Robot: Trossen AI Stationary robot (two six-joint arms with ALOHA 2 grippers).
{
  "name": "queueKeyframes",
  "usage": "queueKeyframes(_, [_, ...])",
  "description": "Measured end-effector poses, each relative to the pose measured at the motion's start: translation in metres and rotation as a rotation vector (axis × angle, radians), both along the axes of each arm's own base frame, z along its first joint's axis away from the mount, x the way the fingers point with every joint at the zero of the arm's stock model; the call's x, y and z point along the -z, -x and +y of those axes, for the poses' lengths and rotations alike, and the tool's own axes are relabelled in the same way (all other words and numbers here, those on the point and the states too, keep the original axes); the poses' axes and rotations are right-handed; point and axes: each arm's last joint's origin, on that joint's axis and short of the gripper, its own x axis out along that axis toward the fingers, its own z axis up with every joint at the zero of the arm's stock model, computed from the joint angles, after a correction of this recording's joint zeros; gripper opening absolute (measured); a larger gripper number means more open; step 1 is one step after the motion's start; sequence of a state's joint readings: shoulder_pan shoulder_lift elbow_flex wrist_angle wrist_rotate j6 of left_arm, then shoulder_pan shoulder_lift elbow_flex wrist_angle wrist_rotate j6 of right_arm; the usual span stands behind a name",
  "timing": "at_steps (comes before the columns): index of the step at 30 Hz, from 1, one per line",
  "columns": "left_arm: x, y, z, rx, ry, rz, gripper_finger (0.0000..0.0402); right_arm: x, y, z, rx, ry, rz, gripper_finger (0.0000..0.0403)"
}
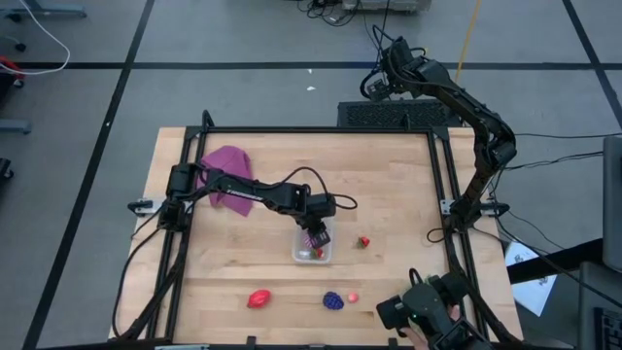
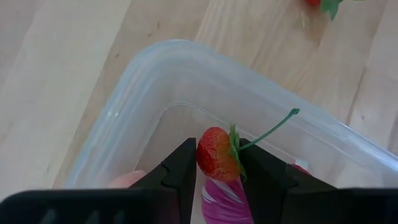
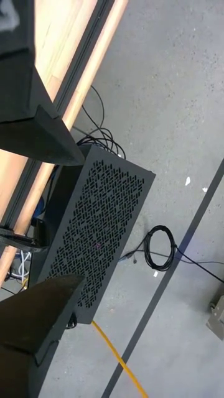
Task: Pick and placing Produce into tupperware
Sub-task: Put the bottom strawberry into the transparent bin
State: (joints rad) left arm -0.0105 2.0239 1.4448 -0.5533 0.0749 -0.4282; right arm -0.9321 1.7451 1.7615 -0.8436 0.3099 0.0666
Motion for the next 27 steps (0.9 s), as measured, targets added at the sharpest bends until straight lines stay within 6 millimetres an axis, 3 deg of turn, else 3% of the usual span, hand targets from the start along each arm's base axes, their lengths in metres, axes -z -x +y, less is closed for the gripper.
queueKeyframes(27, [-0.0005, -0.0011, 0.0013, -0.055, 0.0, -0.009, 0.0113, 0.0008, 0.0006, 0.0009, 0.0, -0.012, 0.008, 0.0293])
